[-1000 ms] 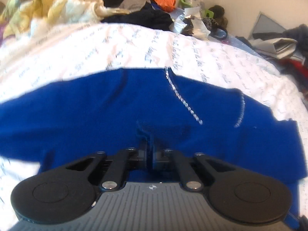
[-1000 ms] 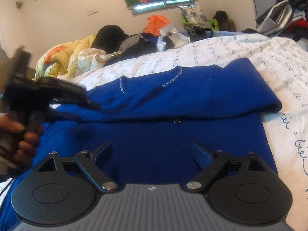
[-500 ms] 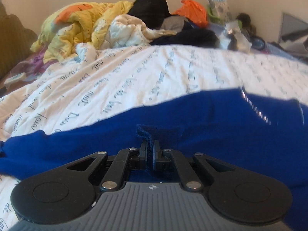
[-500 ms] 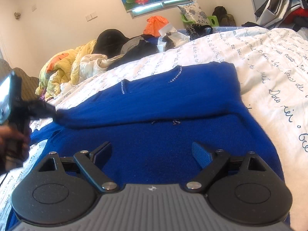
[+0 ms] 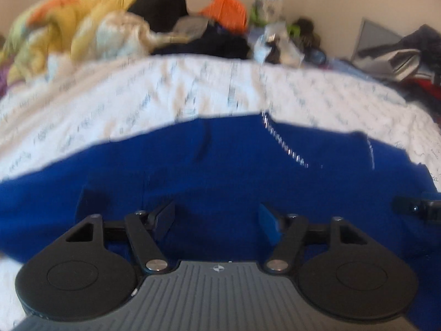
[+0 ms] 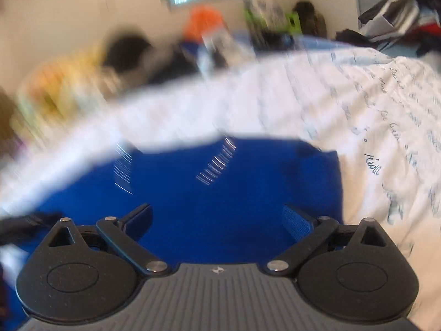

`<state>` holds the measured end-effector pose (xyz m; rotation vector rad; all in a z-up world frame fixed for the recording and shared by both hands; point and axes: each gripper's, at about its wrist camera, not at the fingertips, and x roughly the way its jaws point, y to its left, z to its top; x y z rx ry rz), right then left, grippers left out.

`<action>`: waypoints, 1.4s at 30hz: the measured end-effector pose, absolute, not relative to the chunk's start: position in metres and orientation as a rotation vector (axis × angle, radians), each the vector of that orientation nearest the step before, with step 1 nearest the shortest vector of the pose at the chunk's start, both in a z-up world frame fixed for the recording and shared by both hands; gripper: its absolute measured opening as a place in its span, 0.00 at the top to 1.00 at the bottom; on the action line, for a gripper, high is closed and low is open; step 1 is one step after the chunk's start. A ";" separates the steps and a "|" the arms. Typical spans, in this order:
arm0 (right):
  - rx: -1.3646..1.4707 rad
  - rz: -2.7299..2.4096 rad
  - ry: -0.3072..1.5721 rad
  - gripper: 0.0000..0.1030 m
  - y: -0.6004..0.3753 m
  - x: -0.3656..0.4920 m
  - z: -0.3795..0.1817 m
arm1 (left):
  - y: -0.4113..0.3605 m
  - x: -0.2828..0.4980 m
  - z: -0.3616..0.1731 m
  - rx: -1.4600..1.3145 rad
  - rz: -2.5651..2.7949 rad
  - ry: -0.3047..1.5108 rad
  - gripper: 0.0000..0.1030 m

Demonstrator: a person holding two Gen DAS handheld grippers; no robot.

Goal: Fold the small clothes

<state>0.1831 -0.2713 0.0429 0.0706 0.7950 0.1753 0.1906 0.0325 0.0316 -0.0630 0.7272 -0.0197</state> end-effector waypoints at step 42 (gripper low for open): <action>-0.009 0.211 0.690 0.01 -0.275 0.165 0.034 | 0.356 0.079 0.076 -0.230 0.616 0.665 0.97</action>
